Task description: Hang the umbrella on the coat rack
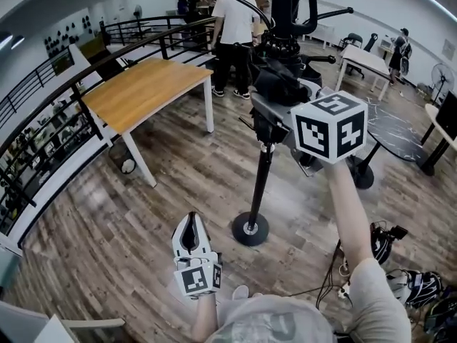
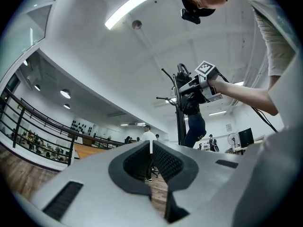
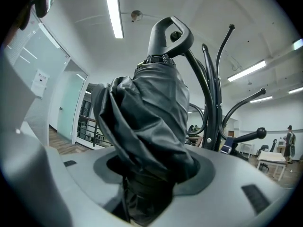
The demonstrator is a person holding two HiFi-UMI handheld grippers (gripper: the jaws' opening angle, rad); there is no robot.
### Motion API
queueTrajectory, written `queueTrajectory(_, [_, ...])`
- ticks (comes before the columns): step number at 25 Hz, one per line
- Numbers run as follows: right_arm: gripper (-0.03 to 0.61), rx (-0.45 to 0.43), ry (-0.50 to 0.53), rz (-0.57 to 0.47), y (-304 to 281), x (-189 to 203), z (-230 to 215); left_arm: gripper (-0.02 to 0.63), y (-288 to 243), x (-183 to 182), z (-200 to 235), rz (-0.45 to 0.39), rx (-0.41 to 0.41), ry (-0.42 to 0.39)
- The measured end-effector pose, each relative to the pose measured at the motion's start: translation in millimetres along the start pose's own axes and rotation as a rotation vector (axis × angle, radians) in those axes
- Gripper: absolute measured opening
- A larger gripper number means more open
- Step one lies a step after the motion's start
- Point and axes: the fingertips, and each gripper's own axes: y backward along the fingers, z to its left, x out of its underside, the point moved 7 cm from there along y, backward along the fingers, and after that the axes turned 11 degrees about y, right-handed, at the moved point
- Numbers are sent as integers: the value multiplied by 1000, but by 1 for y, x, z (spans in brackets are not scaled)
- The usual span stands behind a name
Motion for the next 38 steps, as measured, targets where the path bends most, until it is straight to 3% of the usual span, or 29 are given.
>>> queueTrajectory(4, [267,-53,-67,8,-10,9,-8,38,-1,4,-1,9,-18,11])
queueTrajectory(15, [267,-88,-182,52,-31,40,-24,38,-9,8,7,26,-47,0])
queueTrajectory(22, [267,-135,-328,110,-54,77,-38,38,-18,15,9,37,-54,22])
queueTrajectory(30, [267,-143,-421,174,-69,122,-34,38,-21,20,13,49,-52,31])
queueTrajectory(38, [267,-87,-378,165,-75,136,-37,38,-29,21,16,68,-46,20])
